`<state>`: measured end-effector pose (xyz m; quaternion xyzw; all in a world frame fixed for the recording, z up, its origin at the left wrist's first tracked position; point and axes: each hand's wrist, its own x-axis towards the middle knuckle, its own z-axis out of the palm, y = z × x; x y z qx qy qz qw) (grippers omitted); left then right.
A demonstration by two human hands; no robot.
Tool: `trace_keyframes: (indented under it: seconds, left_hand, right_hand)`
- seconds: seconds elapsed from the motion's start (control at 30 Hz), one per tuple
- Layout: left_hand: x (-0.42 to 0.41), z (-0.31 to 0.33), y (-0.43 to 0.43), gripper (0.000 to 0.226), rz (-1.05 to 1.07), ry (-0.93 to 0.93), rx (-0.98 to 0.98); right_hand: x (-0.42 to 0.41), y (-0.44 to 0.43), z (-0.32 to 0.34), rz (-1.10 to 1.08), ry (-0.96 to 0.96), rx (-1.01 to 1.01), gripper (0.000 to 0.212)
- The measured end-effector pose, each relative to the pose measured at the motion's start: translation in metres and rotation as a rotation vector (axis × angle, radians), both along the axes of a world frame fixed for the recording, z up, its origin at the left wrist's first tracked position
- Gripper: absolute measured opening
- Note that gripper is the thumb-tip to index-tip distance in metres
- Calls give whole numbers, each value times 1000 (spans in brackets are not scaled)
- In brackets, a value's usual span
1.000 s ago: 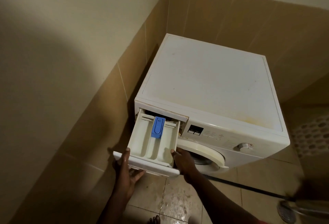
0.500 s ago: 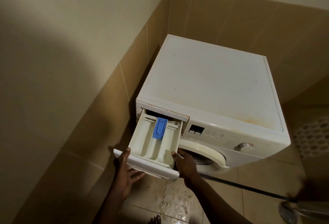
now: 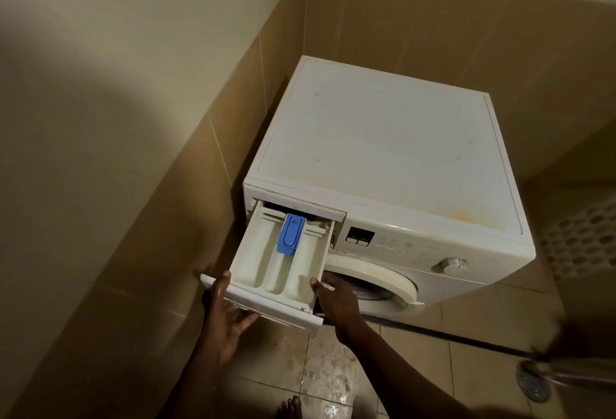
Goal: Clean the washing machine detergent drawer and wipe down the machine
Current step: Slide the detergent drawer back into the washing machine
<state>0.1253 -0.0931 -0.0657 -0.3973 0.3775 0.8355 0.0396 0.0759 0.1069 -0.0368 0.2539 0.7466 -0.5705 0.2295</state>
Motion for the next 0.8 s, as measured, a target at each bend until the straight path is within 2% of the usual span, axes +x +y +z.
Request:
trace_keyframes:
  seconds: [0.17,0.57,0.67,0.8]
  left_hand:
    - [-8,9,-5,70,-41,-23,-49]
    - [-8,22,4,49,63,-7,-61]
    - [-6,23,7,53,67,-37,-51]
    - [0,18,11,56,82,-70,-10]
  right_hand:
    - [1,-5,3,-34,-9,-24,29]
    - [-5,-1,0,-9,-70,-90,19]
    - [-4,2,-3,15,-57,-119,28]
    - [0,0,3,31,-21,-298,41]
